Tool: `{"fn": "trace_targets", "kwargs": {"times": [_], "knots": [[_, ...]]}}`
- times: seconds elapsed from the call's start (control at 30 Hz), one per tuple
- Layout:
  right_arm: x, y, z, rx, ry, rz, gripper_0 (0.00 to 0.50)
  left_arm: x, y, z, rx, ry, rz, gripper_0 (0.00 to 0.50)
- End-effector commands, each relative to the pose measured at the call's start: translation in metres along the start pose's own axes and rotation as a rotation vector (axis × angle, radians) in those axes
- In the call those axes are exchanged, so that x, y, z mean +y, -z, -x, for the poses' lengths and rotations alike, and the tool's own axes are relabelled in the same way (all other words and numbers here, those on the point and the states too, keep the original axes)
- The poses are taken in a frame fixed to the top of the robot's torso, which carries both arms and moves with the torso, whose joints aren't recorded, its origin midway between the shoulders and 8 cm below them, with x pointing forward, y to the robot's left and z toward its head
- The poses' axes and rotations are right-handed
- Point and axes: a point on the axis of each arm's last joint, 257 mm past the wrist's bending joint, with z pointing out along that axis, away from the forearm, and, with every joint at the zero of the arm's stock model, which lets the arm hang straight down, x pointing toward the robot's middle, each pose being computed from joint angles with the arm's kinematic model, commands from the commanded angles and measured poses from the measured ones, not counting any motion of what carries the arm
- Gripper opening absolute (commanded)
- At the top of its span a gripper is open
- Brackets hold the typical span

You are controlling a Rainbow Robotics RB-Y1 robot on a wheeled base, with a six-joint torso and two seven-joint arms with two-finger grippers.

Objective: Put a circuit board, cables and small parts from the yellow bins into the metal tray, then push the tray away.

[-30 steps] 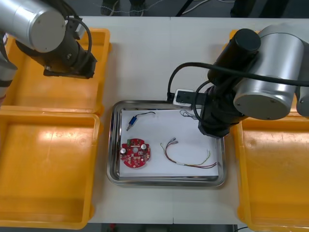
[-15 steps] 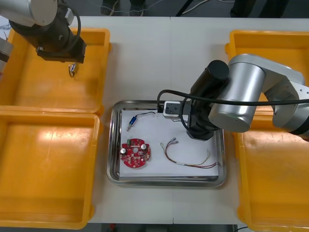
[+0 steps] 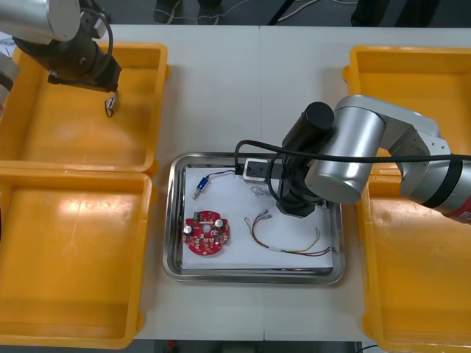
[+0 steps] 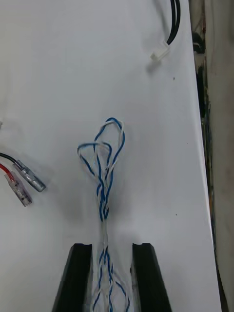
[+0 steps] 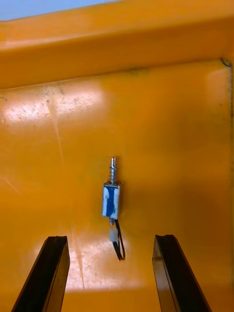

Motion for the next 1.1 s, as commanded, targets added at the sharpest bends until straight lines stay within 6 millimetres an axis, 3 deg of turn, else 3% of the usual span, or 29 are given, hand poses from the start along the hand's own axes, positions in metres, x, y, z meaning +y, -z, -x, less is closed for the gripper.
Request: {"fn": "trace_targets", "kwargs": {"times": [0.03,0.33,0.67,1.03,1.1], "knots": [[-0.005,0.006,0.017,-0.027,0.028,-0.026,0.500,0.004,0.012,0.041,-0.098,-0.045,0.011,0.500],[-0.010,0.016,0.017,-0.024,0.005,-0.026,0.500,-0.005,-0.010,0.035,-0.096,-0.073,0.014,0.500],[-0.009,0.060,0.008,0.041,-0.041,0.006,0.500,-0.022,-0.030,0.025,-0.083,-0.080,-0.007,0.500],[-0.012,0.118,-0.017,0.140,-0.193,-0.035,0.500,-0.025,-0.045,0.015,-0.064,-0.075,-0.008,0.500],[-0.017,0.128,-0.010,0.106,-0.224,-0.059,0.500,-0.024,-0.050,0.012,-0.064,-0.072,-0.009,0.500]]}}
